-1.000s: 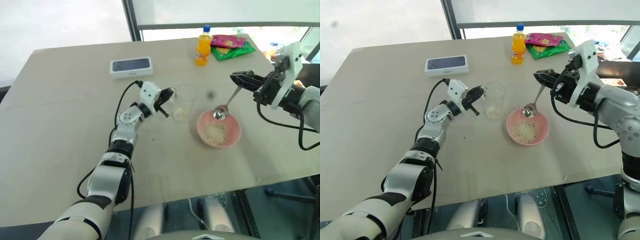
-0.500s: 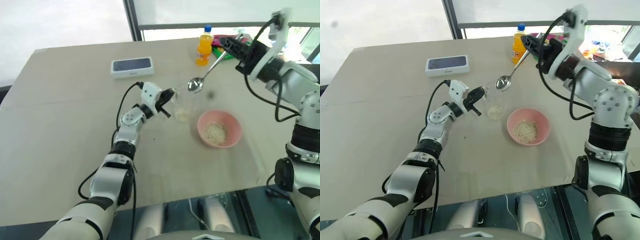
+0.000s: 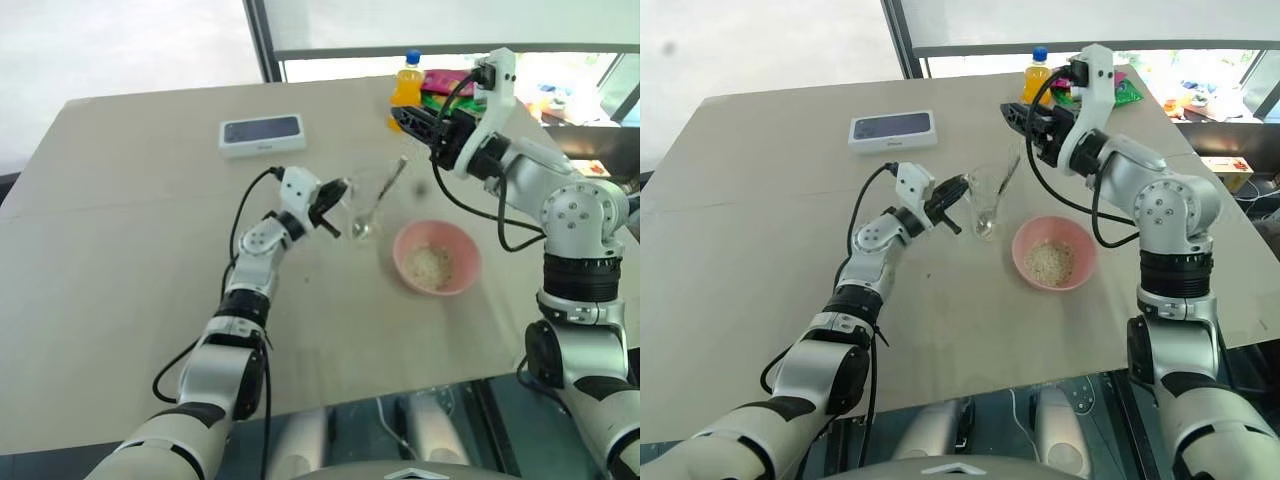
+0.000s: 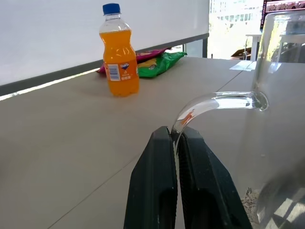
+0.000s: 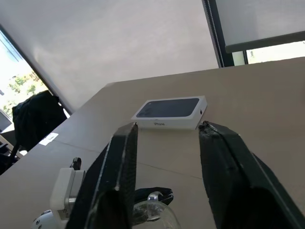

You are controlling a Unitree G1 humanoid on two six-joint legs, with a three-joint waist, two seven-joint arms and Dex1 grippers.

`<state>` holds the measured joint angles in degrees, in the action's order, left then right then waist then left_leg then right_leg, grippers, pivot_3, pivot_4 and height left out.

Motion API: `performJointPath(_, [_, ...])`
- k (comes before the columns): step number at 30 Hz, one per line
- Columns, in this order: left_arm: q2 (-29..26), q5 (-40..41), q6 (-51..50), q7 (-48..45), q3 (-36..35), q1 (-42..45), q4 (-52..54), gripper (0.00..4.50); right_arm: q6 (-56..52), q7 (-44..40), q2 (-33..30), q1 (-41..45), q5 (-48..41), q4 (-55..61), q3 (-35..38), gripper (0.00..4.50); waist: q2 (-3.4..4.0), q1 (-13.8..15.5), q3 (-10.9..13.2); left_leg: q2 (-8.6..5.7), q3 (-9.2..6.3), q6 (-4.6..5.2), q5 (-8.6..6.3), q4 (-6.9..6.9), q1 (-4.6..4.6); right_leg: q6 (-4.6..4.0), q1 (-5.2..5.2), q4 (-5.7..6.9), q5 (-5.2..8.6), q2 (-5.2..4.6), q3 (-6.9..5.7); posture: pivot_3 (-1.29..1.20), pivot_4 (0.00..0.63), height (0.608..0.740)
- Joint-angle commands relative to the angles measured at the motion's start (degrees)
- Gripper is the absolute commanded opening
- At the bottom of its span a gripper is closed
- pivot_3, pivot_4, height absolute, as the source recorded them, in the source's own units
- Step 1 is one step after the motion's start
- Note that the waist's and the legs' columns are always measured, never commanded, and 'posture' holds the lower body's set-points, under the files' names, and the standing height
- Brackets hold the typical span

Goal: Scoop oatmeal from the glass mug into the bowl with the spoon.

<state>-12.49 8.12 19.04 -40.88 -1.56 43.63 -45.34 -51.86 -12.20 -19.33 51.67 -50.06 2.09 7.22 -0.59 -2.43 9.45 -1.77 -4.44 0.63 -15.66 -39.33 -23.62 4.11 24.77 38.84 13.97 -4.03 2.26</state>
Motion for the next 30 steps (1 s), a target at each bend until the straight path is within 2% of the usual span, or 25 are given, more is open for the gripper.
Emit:
performJointPath(1, [-0.3,0.5,-0.5,-0.4,-0.2,-0.4,2.1,1.38,1.2,-0.5,0.0,1.8,0.9,1.5,1.6,2.87,0.00,0.0,0.0,0.00,0.00,0.00,0.00,0.00,0.00,0.00,0.00,0.00,0.00,0.00,0.00,0.00,0.150,0.740])
performJointPath(3, [-0.6,0.7,-0.6,-0.3,-0.6,-0.1,2.0,2.14,1.3,-0.5,-0.1,1.4,1.4,1.6,1.9,2.87,0.00,0.0,0.0,0.00,0.00,0.00,0.00,0.00,0.00,0.00,0.01,0.00,0.00,0.00,0.00,0.00,0.150,0.740])
performJointPath(7, [-1.0,1.9,-1.5,-1.4,-1.2,-0.5,3.4,2.14,1.3,-0.5,0.0,1.0,1.6,2.2,3.0,2.87,0.00,-0.1,0.0,0.00,0.00,0.00,0.00,0.01,0.00,0.00,0.01,0.00,0.00,0.00,0.00,0.00,0.150,0.740])
performJointPath(11, [-2.2,2.8,-3.2,-2.9,-0.7,-3.5,9.2,2.14,0.9,-1.4,-1.5,0.5,0.8,3.4,5.3,2.87,0.00,-0.1,0.0,0.01,0.00,0.00,0.00,0.03,-0.01,0.00,0.03,0.00,0.00,0.00,0.02,0.00,0.150,0.740])
performJointPath(15, [-5.3,4.8,-9.7,-5.3,-0.1,-10.2,23.4,2.14,0.0,-3.7,-6.1,-3.6,0.2,5.7,8.4,2.87,0.01,0.0,0.0,0.03,-0.03,0.00,0.00,0.07,-0.04,0.00,0.04,-0.05,0.00,0.00,0.01,0.00,0.150,0.740])
performJointPath(19, [-8.6,9.4,-19.7,-4.4,-1.6,-18.1,39.7,2.14,-1.4,-0.9,-9.6,-10.7,0.1,7.4,13.7,2.87,0.00,0.2,0.0,0.07,-0.03,0.01,-0.01,0.08,-0.06,0.00,0.03,-0.10,0.00,-0.03,0.02,0.00,0.150,0.740])
performJointPath(22, [-12.6,10.8,-25.4,-3.3,-3.3,-26.4,50.1,2.14,3.0,-5.7,-14.8,-21.0,5.5,11.9,12.6,2.87,0.02,0.2,0.0,0.10,0.00,0.03,-0.02,0.09,-0.04,0.00,0.03,-0.08,0.00,-0.04,0.07,0.00,0.150,0.740])
performJointPath(25, [-14.6,14.2,-30.7,-1.5,-6.3,-36.5,59.3,2.14,8.7,-8.6,-15.3,-32.3,8.0,13.7,16.0,2.87,0.05,0.0,0.0,0.19,0.12,0.04,-0.03,0.23,0.07,0.00,0.01,-0.14,0.01,0.03,0.16,0.00,0.150,0.740])
performJointPath(28, [-16.0,16.7,-33.6,-1.9,-7.9,-47.3,66.7,2.14,21.3,-17.3,-18.5,-45.7,17.4,12.4,13.8,2.87,0.05,0.2,0.0,0.27,0.16,0.05,-0.04,0.22,0.22,0.00,-0.17,-0.13,0.01,0.03,0.16,0.00,0.150,0.740])
performJointPath(30, [-15.6,16.3,-33.1,-0.2,-9.9,-53.0,69.1,2.14,26.0,-23.6,-18.6,-52.2,17.9,10.2,13.9,2.87,0.12,0.4,0.1,0.31,0.20,0.19,-0.13,0.33,0.62,0.01,-0.66,-0.38,0.03,0.01,0.15,0.00,0.150,0.740])
